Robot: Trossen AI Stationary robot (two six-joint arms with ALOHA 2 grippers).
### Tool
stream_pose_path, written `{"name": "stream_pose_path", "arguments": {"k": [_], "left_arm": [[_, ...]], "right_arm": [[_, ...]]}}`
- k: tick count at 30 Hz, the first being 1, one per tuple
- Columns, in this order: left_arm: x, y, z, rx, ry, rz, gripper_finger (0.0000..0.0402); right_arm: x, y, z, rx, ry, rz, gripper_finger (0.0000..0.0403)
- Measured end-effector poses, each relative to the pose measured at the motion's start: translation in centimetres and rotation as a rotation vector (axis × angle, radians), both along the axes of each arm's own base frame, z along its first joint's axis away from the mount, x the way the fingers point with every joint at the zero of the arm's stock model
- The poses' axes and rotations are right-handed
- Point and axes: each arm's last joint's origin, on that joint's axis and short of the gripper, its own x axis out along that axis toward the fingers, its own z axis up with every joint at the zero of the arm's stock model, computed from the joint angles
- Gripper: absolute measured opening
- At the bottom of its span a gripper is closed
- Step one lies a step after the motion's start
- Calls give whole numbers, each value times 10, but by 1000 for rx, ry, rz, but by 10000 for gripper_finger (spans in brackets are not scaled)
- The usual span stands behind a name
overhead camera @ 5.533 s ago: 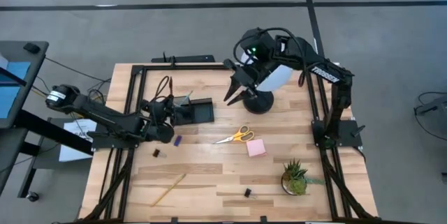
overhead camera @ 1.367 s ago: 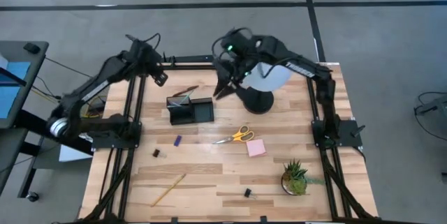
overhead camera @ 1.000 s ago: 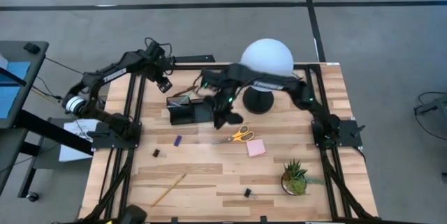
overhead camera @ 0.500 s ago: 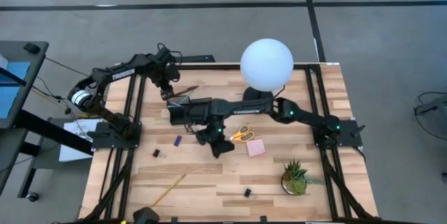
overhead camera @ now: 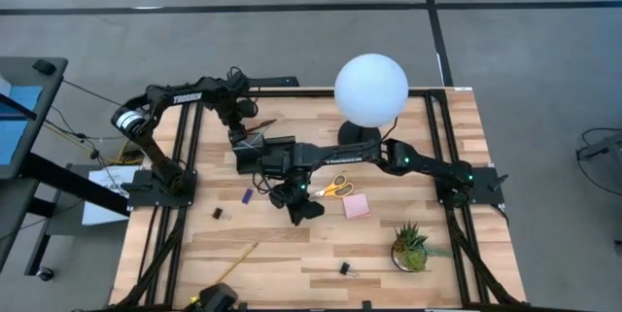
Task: Pick and place office supplies into organizer
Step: Put the brown pen into the black desk organizer
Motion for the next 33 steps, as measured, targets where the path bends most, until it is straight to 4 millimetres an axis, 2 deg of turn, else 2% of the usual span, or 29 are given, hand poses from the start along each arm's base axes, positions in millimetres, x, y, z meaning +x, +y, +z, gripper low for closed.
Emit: {"name": "stream_pose_path", "arguments": {"k": [8,15,21,26,29,33], "left_arm": [[7,14,11,80,-44,-7,173],[7,15,16,64,-28,-1,173],[10,16,49,57,31,17,173],[16,24,83,137,-10,32,173],[15,31,82,241,50,71,173],[12,32,62,144,37,74,173]], "right_arm": [[1,-8,0,-1,-14,-10,66],[1,-16,0,-1,-10,-26,66],[0,-21,0,-1,-3,-35,66],[0,-23,0,-1,1,-40,66],[0,-23,0,-1,2,-40,66],[0,-23,0,0,2,-39,66]]}}
